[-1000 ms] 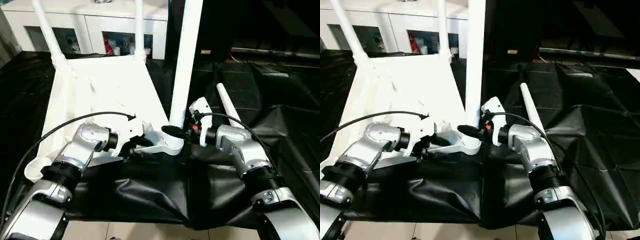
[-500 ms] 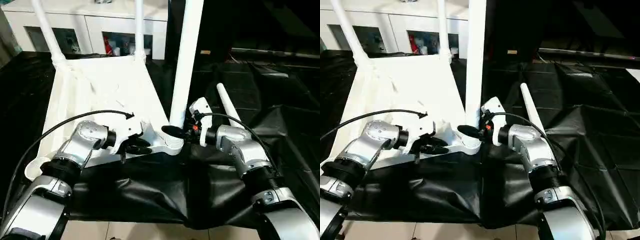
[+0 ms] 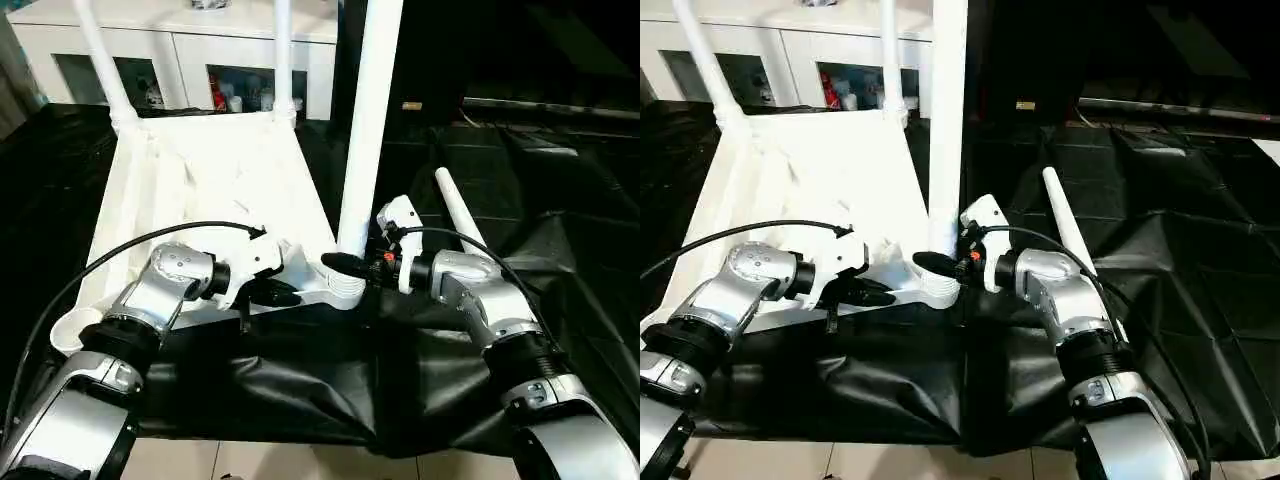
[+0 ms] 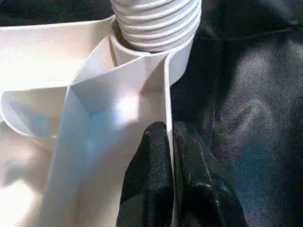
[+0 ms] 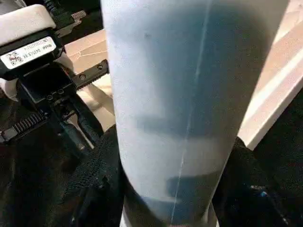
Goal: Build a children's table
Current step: Insert table leg to table base
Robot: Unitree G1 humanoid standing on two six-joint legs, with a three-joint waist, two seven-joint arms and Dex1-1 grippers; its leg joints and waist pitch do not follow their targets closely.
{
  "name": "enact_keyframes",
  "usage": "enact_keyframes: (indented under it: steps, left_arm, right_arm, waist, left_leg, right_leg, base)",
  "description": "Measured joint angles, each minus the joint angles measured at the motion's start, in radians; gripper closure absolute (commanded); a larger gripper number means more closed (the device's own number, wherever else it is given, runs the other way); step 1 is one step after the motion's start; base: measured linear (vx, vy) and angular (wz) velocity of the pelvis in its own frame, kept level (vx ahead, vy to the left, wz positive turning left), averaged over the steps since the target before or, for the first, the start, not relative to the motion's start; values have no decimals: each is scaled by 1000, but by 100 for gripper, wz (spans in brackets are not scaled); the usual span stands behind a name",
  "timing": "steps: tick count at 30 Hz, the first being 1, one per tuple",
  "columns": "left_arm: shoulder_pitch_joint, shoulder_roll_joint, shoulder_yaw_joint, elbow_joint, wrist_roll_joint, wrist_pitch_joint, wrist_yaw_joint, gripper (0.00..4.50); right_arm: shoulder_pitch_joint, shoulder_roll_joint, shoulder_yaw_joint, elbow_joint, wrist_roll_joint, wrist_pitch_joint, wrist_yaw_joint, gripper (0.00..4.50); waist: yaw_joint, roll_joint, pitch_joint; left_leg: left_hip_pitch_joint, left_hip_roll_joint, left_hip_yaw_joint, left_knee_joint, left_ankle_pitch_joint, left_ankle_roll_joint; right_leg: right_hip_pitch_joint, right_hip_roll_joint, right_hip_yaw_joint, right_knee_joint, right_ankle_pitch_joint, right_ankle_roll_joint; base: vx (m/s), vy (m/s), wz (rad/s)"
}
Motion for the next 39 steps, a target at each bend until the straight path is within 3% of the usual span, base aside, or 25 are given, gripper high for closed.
enact_keyframes:
  steps: [14, 25, 29, 39]
  left_arm:
    - [0, -2, 4, 2, 1, -3, -8, 450]
    - [0, -5, 4, 8, 2, -7, -1, 450]
    - [0, -9, 4, 14, 5, -13, 3, 450]
    - [0, -12, 4, 38, 12, -24, 16, 450]
  right_arm:
    - [-73, -6, 20, 100, -21, -11, 14, 259]
    - [-60, 17, -36, 157, 26, -29, 4, 259]
    - [-7, 39, -72, 134, 45, -76, -22, 259]
    - [111, 123, -99, 94, 44, -259, -151, 259]
  waist:
    - [0, 0, 0]
    - [0, 4, -2]
    - [2, 7, -4]
    - [-1, 13, -9]
  left_leg:
    - [0, 0, 0, 0, 0, 0]
    - [0, 0, 0, 0, 0, 0]
    - [0, 0, 0, 0, 0, 0]
    - [4, 0, 0, 0, 0, 0]
  right_leg:
    - [0, 0, 0, 0, 0, 0]
    - [0, 0, 0, 0, 0, 0]
    - [1, 0, 0, 0, 0, 0]
    - [4, 0, 0, -1, 0, 0]
  base:
    - [0, 0, 0]
    - [0, 0, 0]
    - [0, 0, 0]
    - [0, 0, 0]
